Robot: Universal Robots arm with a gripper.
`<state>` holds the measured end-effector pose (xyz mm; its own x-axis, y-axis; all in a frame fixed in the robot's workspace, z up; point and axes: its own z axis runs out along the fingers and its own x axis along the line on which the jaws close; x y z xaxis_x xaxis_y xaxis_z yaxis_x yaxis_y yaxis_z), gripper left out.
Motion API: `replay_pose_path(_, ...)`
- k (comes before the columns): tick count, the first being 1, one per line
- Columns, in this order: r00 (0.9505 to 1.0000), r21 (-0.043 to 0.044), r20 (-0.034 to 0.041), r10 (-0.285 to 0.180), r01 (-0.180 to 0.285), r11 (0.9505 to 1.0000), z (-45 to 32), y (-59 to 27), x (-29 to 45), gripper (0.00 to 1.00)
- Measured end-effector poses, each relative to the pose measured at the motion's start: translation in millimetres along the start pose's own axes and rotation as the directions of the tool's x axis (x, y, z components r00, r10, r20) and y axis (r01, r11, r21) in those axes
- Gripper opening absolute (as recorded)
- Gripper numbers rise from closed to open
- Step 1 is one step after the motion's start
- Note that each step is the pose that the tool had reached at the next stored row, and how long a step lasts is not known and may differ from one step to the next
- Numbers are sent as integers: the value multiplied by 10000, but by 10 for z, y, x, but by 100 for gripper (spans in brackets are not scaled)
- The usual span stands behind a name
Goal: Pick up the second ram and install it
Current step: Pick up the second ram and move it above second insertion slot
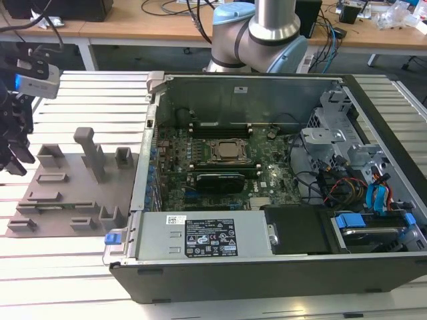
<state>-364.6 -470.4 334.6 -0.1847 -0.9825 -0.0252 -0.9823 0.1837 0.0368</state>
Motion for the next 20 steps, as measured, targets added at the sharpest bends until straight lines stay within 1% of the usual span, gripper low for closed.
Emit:
replay_pose_path(7,10000,0,0,0,0,10000,70,-3,2,30)
replay_pose_path(20,10000,0,1,0,0,10000,172,-6,4,30)
